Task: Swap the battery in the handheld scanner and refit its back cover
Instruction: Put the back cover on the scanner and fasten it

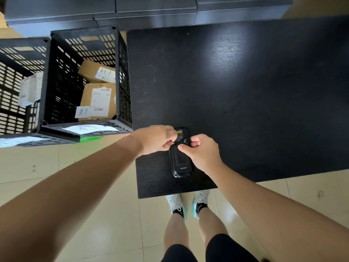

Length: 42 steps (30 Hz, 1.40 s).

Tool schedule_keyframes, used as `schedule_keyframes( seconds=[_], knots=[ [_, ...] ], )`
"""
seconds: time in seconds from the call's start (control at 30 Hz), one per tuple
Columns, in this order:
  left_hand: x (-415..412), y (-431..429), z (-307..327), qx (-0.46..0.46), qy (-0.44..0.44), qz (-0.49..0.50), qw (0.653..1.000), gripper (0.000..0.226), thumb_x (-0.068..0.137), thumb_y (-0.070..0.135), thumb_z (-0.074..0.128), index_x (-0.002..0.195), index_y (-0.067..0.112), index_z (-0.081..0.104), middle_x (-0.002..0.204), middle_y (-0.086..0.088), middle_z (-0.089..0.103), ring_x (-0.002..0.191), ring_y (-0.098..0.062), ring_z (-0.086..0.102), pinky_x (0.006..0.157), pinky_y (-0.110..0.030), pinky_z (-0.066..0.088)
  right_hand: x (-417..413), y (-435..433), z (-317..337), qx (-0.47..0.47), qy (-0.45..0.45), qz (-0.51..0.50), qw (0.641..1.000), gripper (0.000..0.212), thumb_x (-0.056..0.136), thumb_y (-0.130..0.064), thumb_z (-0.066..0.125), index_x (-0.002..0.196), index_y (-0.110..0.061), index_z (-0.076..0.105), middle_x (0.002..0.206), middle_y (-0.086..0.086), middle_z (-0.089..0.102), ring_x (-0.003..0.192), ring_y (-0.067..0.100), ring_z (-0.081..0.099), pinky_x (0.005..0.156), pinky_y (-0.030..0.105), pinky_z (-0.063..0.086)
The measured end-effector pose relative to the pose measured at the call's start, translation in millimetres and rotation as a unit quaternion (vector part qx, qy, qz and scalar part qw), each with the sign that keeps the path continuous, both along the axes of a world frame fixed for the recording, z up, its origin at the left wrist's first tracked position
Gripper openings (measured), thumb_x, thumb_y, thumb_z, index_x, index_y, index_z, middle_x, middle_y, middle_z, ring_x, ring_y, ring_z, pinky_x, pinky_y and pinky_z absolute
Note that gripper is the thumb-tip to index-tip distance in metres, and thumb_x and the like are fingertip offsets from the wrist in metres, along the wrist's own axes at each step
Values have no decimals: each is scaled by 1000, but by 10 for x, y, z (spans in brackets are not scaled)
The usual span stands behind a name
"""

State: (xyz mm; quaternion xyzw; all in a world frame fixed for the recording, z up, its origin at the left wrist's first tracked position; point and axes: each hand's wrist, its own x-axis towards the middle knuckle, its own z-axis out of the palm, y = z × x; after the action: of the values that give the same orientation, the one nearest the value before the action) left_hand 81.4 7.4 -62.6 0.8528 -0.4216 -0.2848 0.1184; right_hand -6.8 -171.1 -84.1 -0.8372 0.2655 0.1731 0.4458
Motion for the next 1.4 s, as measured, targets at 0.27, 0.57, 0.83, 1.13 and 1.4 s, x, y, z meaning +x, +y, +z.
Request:
schedule_keyframes(
  seconds=[0.27,0.57,0.83,1.13,1.4],
  knots=[
    [-141,-9,-49,-14,-5,74,997,17,82,-1,45,87,11,55,86,4,44,67,-21,44,57,-31,38,-8,7,-26,-5,0,-4,1000,51,70,-43,82,110,-16,68,95,-6,73,87,8,68,78,25,55],
    [-344,-95,-87,-29,33,230,972,15,81,-2,50,75,12,48,80,-4,52,65,-26,50,57,-38,43,-10,9,1,0,2,-11,1000,53,70,-43,83,112,-15,67,97,-4,72,89,9,68,82,29,57],
    [-530,-171,-37,-63,56,376,923,6,90,11,57,91,7,61,95,-7,62,80,-25,60,69,-34,49,-22,11,3,4,-1,-13,1000,55,72,-42,82,115,-13,65,102,-1,71,93,12,67,84,31,56],
    [-920,-380,-40,-155,215,692,672,66,67,32,88,118,19,48,100,3,57,90,-17,64,73,-29,54,160,-354,115,40,52,75,995,32,76,-43,73,103,-27,67,93,-11,71,86,8,67,77,27,55],
    [-878,-503,-84,-119,172,692,691,62,67,23,88,118,13,54,102,-2,62,94,-20,64,89,-39,56,444,-536,211,-58,-106,443,888,10,94,-25,62,98,-20,70,99,-4,63,78,10,60,72,28,52]
  ],
)
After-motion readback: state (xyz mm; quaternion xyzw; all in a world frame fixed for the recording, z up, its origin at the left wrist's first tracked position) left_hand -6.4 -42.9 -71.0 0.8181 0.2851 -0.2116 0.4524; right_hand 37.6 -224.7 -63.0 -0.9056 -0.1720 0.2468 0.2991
